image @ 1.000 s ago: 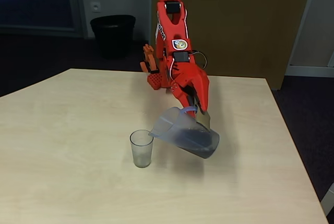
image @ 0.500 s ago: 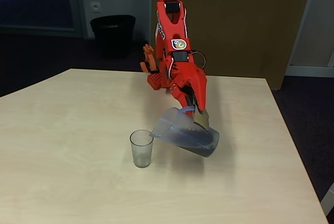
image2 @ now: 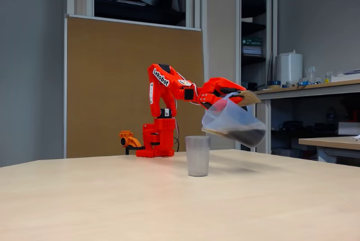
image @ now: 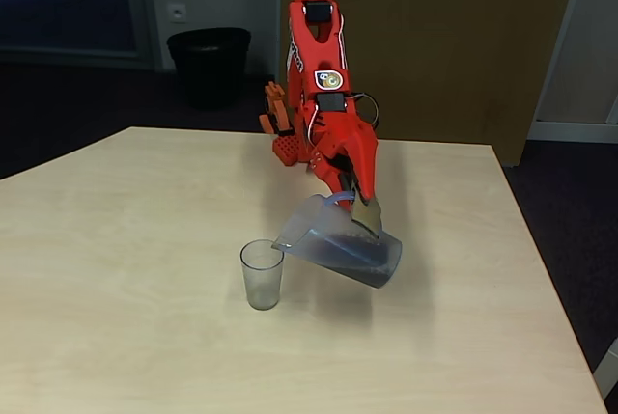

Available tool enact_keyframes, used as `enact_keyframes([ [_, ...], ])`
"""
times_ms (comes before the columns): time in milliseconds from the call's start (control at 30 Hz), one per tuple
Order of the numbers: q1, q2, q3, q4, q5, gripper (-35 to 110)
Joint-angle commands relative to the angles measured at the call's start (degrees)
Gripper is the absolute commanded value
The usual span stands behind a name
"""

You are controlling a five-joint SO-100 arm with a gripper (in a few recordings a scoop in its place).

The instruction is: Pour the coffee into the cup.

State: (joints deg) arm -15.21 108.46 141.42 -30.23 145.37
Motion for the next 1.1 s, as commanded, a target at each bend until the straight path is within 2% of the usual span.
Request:
enact_keyframes([
  [0, 0.09, 3.34, -1.32, -2.81, 1.76, 0],
  [1067, 1.67, 2.90, -1.05, -7.29, 12.39, 0],
])
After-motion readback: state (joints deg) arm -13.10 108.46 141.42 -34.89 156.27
